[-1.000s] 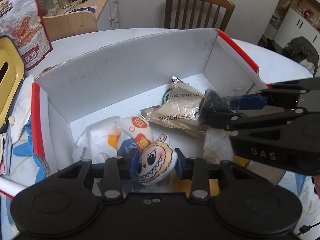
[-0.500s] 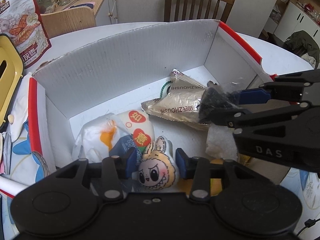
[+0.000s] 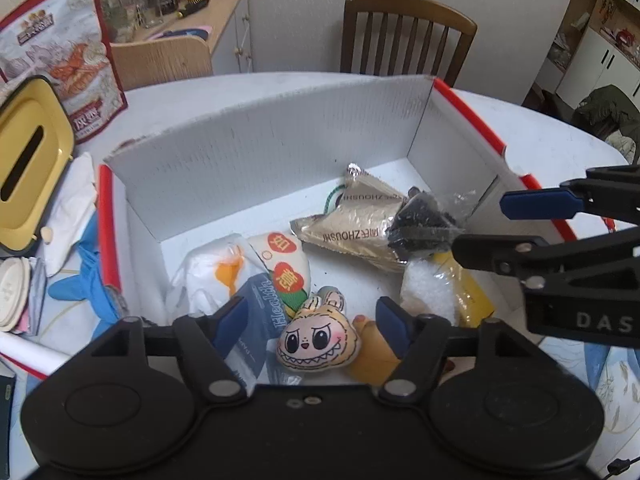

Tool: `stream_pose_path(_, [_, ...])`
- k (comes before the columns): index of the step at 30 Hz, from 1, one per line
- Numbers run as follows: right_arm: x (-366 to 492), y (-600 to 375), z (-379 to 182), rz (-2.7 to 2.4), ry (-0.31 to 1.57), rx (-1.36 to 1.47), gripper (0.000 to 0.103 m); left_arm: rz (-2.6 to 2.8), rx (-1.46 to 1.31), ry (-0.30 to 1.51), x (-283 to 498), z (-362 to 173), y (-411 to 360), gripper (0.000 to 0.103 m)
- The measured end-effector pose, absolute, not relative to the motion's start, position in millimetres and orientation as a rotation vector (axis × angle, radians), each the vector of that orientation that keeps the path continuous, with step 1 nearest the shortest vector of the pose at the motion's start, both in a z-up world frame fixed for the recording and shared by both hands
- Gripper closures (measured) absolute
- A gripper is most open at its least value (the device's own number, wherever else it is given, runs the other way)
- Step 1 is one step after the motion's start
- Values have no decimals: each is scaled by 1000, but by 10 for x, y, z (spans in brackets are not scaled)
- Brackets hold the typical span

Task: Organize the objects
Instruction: 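Open both tools to release keychain and bead bag in the box, then withdraw both tools from the box toward the sharpener and horse keychain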

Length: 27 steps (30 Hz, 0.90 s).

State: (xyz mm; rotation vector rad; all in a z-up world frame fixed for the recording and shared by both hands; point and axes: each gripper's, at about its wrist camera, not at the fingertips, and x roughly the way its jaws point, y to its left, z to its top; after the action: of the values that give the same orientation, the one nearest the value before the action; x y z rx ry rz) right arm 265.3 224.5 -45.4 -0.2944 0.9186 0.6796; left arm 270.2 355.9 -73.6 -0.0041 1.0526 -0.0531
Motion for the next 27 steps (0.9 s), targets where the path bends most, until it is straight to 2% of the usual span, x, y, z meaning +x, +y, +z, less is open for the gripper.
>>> stream_pose_path(4, [2551, 2157, -328, 678, 885, -296, 45, -45, -6, 1022, 2624, -622, 3517, 28])
stream_pose_path(10, [2427, 1936, -151, 694, 854, -273, 44, -44, -22, 964, 2484, -450, 3428, 22])
stream_pose_path(13, [2353, 1787, -69, 699, 828, -270, 39, -37, -14, 942, 2405, -371, 3334, 21])
stream_pose_path(27, [2123, 886, 259, 759, 783, -206, 34, -30, -20, 856, 2048, -36, 2659, 8])
